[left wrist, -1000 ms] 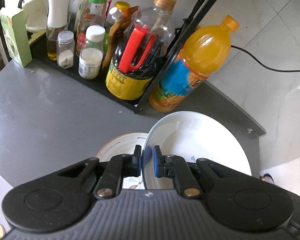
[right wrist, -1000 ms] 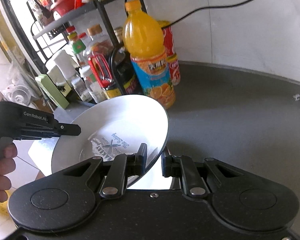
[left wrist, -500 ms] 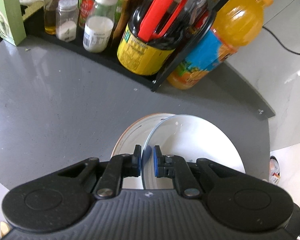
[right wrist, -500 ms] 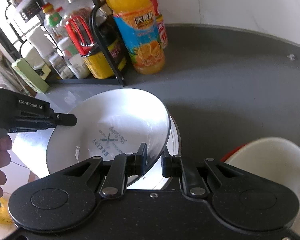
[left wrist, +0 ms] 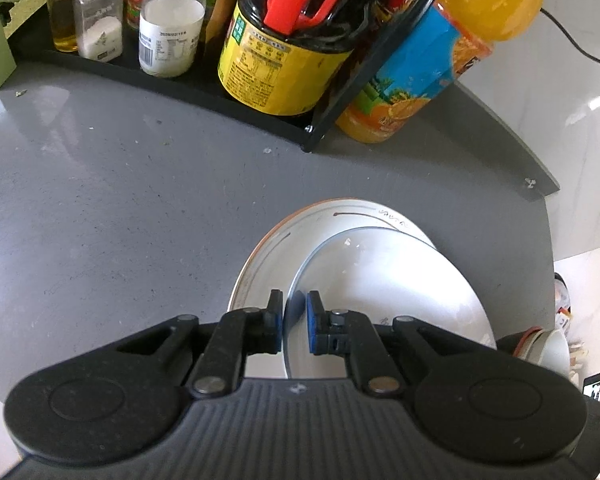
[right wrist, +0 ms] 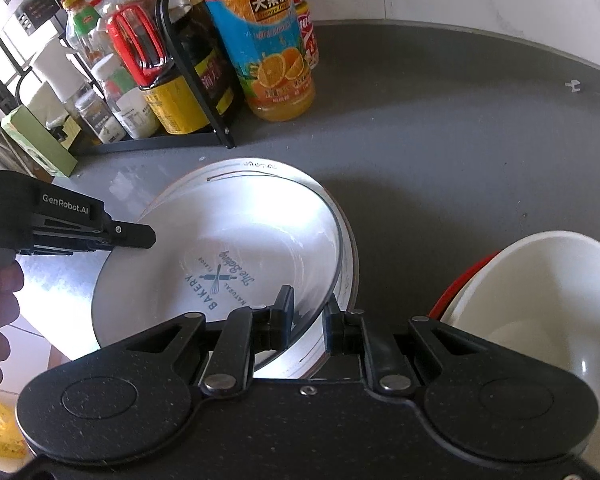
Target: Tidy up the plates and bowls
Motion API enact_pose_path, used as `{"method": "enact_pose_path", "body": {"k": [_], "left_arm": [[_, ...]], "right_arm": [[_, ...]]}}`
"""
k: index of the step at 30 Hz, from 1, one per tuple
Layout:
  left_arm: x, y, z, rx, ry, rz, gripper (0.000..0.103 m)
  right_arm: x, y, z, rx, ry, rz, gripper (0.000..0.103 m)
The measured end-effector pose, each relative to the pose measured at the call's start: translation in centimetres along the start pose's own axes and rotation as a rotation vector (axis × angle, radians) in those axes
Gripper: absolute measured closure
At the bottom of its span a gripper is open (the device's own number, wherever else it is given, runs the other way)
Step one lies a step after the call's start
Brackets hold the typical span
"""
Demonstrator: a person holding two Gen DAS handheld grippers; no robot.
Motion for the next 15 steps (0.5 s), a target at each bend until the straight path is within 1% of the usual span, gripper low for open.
{"method": "enact_pose_path", "body": {"k": [6, 9, 15], "left_arm": [[0.8, 0.0, 0.6, -0.002, -0.023, 0.010, 0.093], [1.0, 0.0, 0.9, -0.001, -0.023, 0.013, 0.093], [1.3, -0.3, 0.7, 0.039, -0.052, 0.001, 0.092]], "right_arm": [[0.5, -0.3, 0.3, -0.025, 0.000, 0.009, 0.088], [0.6, -0.4, 0.2, -0.025, -0.009, 0.014, 0.088], [1.0, -0.1, 0.3, -0.039, -0.010, 0.038, 0.087]]}}
Point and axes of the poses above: each gripper's, at about its wrist camera, not at the fingertips, and x roughly the way its jaws point, z to its left, y to its underside, the point moved 9 cm from there along x, roughly the way its jaws point, and after that the axes turned 2 degrees about -x, right-handed, at the moved point
